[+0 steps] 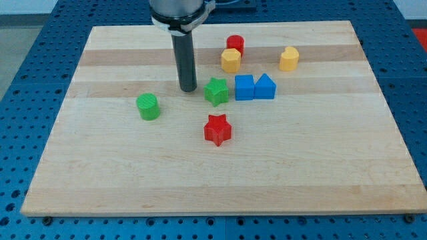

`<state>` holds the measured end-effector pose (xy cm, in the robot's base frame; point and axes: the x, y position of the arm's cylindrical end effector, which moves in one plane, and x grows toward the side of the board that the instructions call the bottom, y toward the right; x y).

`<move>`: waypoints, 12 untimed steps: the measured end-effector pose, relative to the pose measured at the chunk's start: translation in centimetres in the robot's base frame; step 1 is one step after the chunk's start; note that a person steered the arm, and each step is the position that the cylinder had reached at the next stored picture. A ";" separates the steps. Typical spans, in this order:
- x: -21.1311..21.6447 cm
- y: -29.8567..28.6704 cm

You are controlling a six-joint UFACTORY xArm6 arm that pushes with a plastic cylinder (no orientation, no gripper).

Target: Push yellow heart towards center right

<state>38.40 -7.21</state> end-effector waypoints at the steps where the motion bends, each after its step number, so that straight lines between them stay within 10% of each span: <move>1: 1.1 -0.4; 7: 3.0 3.5; 12: 9.4 -7.5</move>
<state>47.78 -14.70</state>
